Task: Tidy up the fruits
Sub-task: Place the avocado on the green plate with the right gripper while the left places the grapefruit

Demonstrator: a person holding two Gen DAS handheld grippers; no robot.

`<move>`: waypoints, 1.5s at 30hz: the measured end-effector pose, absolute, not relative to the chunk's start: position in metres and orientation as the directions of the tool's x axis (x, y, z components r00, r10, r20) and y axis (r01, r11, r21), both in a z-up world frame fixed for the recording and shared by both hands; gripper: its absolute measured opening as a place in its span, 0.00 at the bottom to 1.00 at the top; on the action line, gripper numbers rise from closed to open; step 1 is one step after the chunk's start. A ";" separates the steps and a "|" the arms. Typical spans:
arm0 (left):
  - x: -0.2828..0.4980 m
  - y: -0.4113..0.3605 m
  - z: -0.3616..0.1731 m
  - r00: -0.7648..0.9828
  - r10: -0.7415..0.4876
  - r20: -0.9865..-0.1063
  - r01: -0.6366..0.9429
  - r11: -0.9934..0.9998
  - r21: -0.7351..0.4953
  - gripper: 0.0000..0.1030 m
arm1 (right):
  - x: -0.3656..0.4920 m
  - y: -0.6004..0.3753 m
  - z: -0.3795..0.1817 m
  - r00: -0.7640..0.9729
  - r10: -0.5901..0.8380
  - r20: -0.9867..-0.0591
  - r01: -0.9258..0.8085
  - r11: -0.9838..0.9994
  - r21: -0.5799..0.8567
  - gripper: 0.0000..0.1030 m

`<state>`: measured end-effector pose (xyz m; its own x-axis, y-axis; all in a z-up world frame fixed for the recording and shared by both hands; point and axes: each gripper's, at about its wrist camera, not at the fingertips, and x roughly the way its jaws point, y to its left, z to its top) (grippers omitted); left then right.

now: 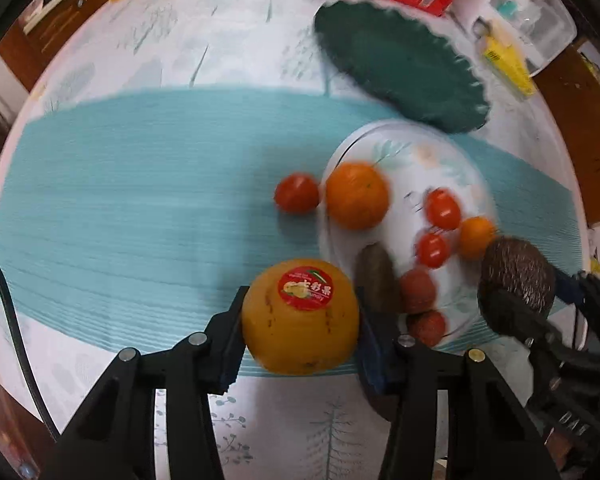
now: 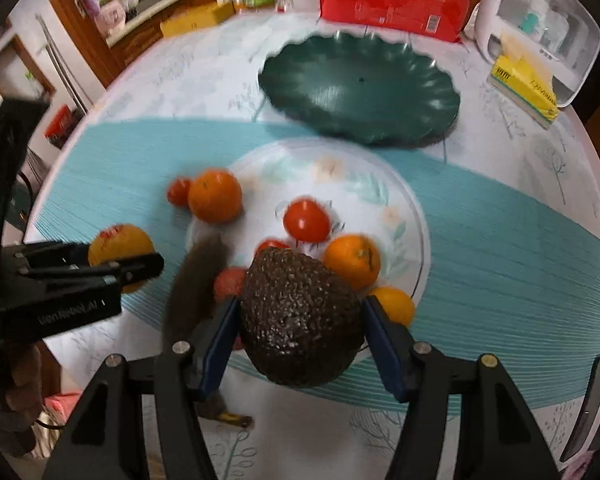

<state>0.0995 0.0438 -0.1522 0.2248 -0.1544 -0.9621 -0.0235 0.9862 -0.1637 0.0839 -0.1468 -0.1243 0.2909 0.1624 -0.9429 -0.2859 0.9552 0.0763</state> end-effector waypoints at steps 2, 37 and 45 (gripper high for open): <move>0.108 0.038 -0.129 0.259 -0.157 -0.953 0.010 0.987 -0.160 0.46 | 0.090 -0.153 -0.104 0.326 0.181 -0.928 -0.278 0.956 0.089 0.60; 0.337 -0.043 -0.190 0.318 -0.145 -0.937 0.151 0.983 -0.101 0.61 | 0.318 -0.209 -0.167 0.331 0.185 -0.925 0.051 0.976 0.213 0.62; 0.334 -0.050 -0.183 0.316 -0.138 -0.939 0.176 0.981 -0.085 0.92 | 0.313 -0.199 -0.157 0.367 0.157 -0.917 -0.011 0.986 0.165 0.63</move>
<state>0.3341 -0.0499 -0.1828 0.3158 -0.1380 -0.9387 0.1756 0.9808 -0.0851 0.3128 -0.1991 -0.1568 0.3669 0.1574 -0.9169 -0.0107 0.9862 0.1650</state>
